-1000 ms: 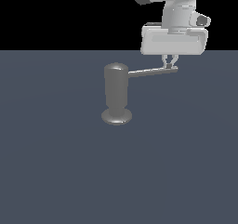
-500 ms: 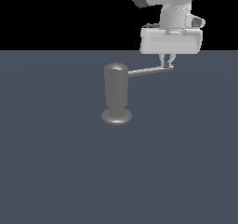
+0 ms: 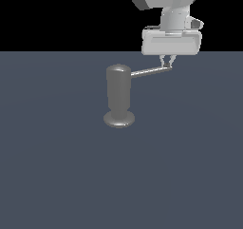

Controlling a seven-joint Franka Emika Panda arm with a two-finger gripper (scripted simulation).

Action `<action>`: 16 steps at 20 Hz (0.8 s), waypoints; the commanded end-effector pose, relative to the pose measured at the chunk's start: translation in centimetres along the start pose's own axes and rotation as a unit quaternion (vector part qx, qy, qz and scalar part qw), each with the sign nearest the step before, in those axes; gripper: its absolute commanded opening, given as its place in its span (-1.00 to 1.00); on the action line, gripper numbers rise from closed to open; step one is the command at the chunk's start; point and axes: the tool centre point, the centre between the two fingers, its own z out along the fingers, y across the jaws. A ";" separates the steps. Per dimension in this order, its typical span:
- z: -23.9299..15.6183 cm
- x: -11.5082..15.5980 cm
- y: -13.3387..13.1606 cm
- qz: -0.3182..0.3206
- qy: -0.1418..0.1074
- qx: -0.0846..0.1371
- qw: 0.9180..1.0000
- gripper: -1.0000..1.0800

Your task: Turn on the faucet by rotating a designated handle.

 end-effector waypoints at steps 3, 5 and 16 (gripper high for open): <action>0.9 1.2 -0.3 0.000 -0.004 0.001 1.000 -1.00; 1.0 1.6 -0.3 0.001 -0.004 0.001 1.000 -1.00; 1.2 4.0 -0.3 0.003 -0.006 0.000 1.000 -1.00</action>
